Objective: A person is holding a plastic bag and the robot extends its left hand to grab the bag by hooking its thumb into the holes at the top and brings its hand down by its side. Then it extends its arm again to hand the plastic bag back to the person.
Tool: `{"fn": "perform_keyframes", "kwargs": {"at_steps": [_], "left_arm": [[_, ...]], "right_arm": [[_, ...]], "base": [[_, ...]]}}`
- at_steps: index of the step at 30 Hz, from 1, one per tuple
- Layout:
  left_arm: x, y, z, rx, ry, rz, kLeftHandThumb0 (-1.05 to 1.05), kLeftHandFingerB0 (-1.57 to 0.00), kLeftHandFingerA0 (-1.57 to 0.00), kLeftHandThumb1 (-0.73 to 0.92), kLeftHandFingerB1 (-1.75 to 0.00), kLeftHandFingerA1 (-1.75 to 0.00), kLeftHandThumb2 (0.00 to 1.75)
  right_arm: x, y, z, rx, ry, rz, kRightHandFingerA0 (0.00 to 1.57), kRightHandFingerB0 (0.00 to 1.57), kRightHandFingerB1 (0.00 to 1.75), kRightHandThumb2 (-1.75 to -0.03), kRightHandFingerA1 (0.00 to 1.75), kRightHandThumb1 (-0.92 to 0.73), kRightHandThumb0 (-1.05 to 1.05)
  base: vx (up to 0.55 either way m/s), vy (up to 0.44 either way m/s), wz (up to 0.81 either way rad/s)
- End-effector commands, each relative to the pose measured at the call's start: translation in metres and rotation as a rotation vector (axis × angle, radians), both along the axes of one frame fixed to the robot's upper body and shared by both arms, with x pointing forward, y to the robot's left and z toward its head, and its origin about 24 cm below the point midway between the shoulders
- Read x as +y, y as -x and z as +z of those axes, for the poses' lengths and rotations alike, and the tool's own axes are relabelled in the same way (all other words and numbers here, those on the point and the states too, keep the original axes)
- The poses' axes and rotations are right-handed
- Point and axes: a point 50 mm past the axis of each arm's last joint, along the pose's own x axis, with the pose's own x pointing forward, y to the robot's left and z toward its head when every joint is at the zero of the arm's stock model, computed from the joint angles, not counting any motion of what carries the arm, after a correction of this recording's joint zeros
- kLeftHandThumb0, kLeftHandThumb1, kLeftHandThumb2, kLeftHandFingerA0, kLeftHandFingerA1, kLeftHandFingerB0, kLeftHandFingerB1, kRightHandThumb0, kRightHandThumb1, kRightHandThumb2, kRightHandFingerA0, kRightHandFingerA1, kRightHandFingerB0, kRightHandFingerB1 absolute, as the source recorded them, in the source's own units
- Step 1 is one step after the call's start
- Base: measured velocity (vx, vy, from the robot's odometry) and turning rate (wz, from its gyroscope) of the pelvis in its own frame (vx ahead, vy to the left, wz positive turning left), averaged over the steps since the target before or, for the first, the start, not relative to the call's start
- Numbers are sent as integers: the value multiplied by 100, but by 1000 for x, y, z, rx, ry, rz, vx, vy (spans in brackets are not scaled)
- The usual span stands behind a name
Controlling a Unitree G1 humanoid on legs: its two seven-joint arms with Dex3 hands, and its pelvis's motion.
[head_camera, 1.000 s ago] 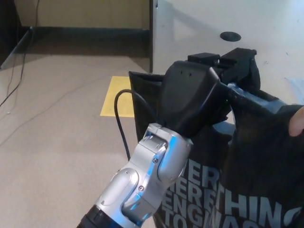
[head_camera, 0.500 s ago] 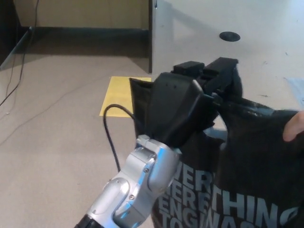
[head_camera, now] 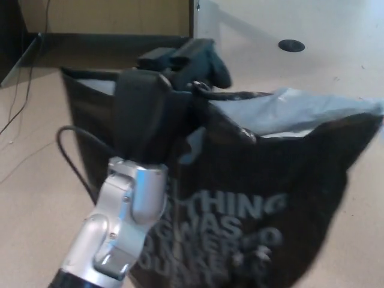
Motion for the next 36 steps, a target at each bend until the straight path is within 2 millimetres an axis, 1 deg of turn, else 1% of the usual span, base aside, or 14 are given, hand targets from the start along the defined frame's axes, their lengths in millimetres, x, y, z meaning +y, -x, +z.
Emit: {"fn": "perform_keyframes", "kwargs": {"at_steps": [1,2,3,4,5,6,7,15,16,17,22,28,30,36], "left_arm": [[23,9,8,-92,59,51,2,-87,-122,54,-127,-147,98],[28,10,8,-92,60,55,1,-86,-123,53,-125,-147,99],[34,12,8,-95,60,56,-2,-83,-88,63,-113,-174,84],[36,13,8,-96,60,56,-2,-83,-88,63,-113,-174,84],[50,16,5,-111,45,103,-3,-88,-124,54,-114,-140,100],[57,19,3,-126,28,131,-1,-89,-123,52,-117,-140,101],[61,21,2,-125,24,129,0,-68,-86,63,-150,-174,90],[115,42,1,-149,-70,246,0,-82,-93,51,-141,-175,108],[123,44,-1,-163,-77,274,5,-94,-128,49,-122,-146,107],[128,45,-2,-156,-78,277,1,-85,-92,53,-138,-175,104],[168,54,-21,-71,-52,314,3,-81,-93,56,-140,-172,102],[181,71,-50,-39,-36,341,-1,-80,-89,64,-142,-172,91],[175,91,-74,10,-48,299,1,-94,-121,51,-120,-140,103],[168,128,-118,117,-53,277,5,-95,-127,50,-122,-143,105]], "right_arm": [[-3,2,0,-2,8,-5,65,55,40,-61,47,-68,-27],[-3,2,0,-1,12,-7,65,56,40,-61,46,-68,-27],[-4,1,1,-2,12,-6,65,55,39,-61,46,-69,-27],[-4,0,1,-3,12,-5,65,55,39,-61,46,-69,-27],[-3,3,0,1,13,-2,64,54,39,-60,45,-69,-27],[-4,4,0,5,16,-1,63,54,39,-60,45,-69,-27],[-4,4,0,3,15,-1,64,55,39,-60,46,-68,-26],[-5,4,1,-2,7,-7,63,55,40,-60,46,-68,-28],[-6,4,1,0,7,-11,63,55,40,-60,46,-68,-28],[-6,5,1,1,7,-13,62,55,39,-60,45,-68,-27],[-8,5,1,3,2,-24,62,54,39,-60,45,-68,-28],[-8,3,2,0,1,-30,62,54,39,-60,45,-69,-27],[-7,3,1,4,-6,-29,60,54,39,-60,44,-69,-29],[-4,-1,2,-10,-6,-21,65,56,40,-60,47,-68,-26]], "base": [[0,0,0],[0,0,0],[0,0,0],[0,0,0],[0,0,0],[0,0,0],[0,0,0],[0,0,0],[0,0,0],[0,0,0],[0,0,0],[0,0,0],[0,0,0],[0,0,0]]}}
